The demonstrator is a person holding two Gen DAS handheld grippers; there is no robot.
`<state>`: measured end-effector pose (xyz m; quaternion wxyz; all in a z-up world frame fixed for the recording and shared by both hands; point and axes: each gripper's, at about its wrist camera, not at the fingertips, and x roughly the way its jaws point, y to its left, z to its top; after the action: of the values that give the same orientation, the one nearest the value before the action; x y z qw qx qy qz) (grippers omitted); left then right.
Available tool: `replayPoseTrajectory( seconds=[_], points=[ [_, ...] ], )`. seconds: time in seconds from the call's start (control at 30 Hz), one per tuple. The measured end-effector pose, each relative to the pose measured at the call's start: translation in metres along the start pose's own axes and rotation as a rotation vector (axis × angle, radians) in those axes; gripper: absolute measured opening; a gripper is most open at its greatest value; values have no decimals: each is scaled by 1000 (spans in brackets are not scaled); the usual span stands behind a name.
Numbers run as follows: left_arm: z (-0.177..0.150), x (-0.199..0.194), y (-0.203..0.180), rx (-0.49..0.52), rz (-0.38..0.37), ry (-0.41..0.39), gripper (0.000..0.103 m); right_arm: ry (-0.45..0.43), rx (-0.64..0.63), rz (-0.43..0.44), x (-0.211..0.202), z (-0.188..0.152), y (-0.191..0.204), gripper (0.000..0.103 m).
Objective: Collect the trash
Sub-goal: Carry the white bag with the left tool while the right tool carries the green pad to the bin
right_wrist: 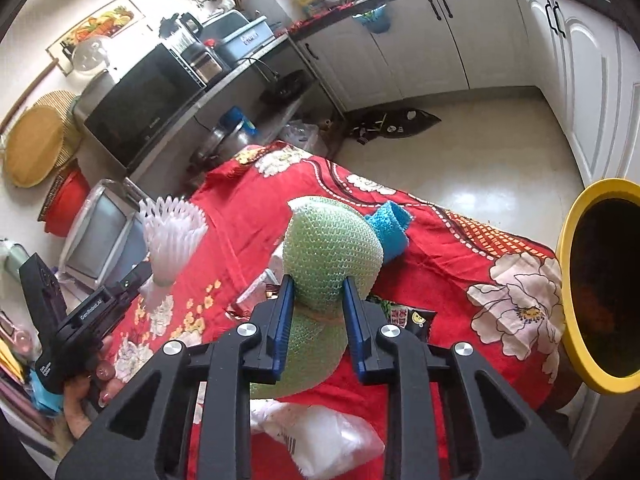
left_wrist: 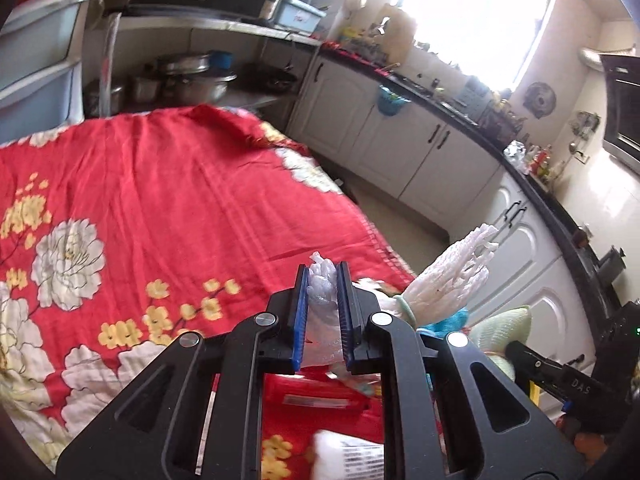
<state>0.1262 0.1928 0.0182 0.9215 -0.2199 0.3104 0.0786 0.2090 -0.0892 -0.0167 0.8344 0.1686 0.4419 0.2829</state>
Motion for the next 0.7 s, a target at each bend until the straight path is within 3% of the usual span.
replayPoseTrajectory(
  seconds=[0.7],
  points=[
    [-8,1,-115,189,-130,-28,9,-169,57,-35,-90,8,-54,23]
  ],
)
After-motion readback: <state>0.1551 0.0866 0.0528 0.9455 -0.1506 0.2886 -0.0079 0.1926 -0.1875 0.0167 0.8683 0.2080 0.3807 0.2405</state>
